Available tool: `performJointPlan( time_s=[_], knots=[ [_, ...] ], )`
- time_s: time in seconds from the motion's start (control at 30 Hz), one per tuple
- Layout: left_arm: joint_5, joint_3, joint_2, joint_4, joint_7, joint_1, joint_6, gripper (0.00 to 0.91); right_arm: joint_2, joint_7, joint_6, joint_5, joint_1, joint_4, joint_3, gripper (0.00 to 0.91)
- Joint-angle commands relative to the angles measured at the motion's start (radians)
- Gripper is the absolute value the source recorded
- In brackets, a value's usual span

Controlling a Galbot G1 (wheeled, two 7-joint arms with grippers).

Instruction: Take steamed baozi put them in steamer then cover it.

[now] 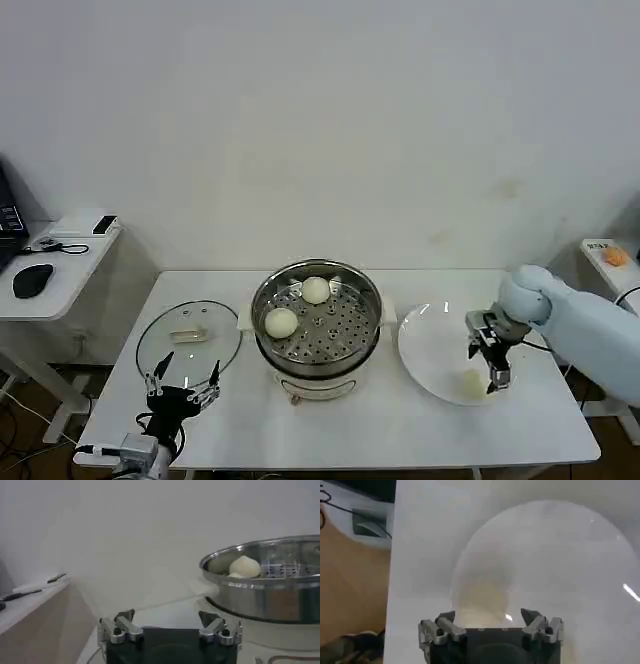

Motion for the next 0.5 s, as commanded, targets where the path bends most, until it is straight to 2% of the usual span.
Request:
performJointPlan(
  time_s=[0.03,0.5],
  knots=[
    [-0.001,-0.002,-0.002,0.013,-0.006,0.0,-0.002,0.907,0.026,0.004,0.003,-0.015,-0.01,-0.03,0.003,0.907],
    [-0.008,-0.017,0.0,0.023,-0.006,-0.003,-0.005,0.907,0.039,0.0,0.01,-0.026,-0.015,-0.05,0.002,0.907]
  ],
)
